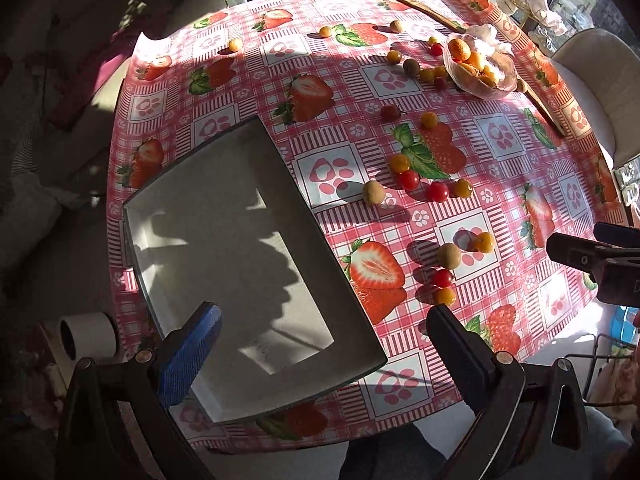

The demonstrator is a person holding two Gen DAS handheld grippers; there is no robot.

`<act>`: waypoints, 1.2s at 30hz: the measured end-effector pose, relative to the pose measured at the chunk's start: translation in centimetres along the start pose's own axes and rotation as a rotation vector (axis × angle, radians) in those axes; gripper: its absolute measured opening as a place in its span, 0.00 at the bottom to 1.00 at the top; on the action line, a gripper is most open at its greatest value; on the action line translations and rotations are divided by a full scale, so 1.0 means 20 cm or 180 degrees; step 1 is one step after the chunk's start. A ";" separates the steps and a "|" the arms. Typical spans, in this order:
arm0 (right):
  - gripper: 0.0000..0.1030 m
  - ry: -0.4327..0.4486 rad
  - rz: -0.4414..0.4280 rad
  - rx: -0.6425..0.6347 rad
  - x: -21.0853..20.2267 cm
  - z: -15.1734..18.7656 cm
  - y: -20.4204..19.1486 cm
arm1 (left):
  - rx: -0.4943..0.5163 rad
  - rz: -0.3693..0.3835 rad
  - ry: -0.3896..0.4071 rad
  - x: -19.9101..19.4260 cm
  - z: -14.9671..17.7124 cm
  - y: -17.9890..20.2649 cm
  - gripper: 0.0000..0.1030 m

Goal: Organize fruits
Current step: 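Move both grippers from the glass bowl toward the loose fruits beside the white tray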

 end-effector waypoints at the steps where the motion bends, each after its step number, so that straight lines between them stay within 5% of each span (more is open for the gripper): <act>1: 1.00 -0.0005 0.0017 -0.0045 -0.01 0.00 0.00 | -0.0048 0.0011 0.0005 -0.01 0.00 -0.01 1.00; 13: 1.00 -0.0036 0.0168 -0.0472 -0.04 -0.07 -0.08 | -0.0064 -0.0124 0.0118 -0.06 -0.06 0.01 1.00; 36: 1.00 -0.0085 0.0224 -0.0357 -0.03 -0.08 -0.01 | -0.0137 -0.0098 0.0155 -0.04 -0.09 0.01 1.00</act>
Point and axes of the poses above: each gripper's, at about its wrist camera, not at the fingertips, and x roughly the way its jaws point, y to its right, z to its underside, the point moved 2 cm from there along x, roughly the way its jaws point, and after that the axes turned 3 degrees about -x, right-handed, at the moved point
